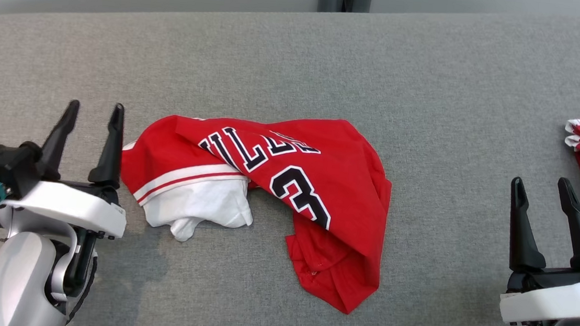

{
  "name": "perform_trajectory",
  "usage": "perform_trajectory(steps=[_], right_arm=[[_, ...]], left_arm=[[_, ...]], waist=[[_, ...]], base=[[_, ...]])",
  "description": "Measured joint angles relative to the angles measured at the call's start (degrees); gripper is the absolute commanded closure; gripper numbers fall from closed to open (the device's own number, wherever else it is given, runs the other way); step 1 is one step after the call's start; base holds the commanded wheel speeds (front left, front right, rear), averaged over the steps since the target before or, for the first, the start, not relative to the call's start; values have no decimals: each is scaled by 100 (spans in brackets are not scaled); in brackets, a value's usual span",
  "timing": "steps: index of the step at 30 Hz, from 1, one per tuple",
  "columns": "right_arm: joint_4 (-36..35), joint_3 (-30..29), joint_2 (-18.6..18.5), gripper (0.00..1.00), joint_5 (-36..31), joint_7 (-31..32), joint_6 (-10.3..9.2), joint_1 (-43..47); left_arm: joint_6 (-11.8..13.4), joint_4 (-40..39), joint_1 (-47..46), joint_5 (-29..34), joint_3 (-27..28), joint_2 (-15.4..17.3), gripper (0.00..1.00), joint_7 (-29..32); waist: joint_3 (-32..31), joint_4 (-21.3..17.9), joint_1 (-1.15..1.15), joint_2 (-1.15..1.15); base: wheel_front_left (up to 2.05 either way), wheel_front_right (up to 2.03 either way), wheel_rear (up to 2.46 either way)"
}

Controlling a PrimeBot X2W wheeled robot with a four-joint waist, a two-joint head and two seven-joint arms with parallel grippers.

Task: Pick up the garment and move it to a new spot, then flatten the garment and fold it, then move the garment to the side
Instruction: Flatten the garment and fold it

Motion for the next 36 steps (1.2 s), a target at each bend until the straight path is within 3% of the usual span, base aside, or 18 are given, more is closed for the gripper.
perform_trajectory(steps=[6, 12, 19, 36], right_arm=[[-96, 15, -1, 0, -145, -52, 0, 101], [-155, 92, 0, 0, -245, 5, 0, 236], [-225, 74, 0, 0, -326, 112, 0, 444], [-366, 107, -2, 0, -346, 240, 0, 532]], left_arm=[[455, -818, 413, 422, 459, -234, 0, -537], [643, -1723, 1057, 1103, 624, -331, 0, -554], [657, -1863, 1698, 1328, 471, -314, 0, -555], [636, -1720, 1741, 1268, 354, -312, 0, -527]], waist=[[-255, 128, 0, 0], [-495, 195, 0, 0], [-705, 220, 0, 0], [-808, 273, 0, 0]], base=[[0, 0, 0], [0, 0, 0], [0, 0, 0], [0, 0, 0]])
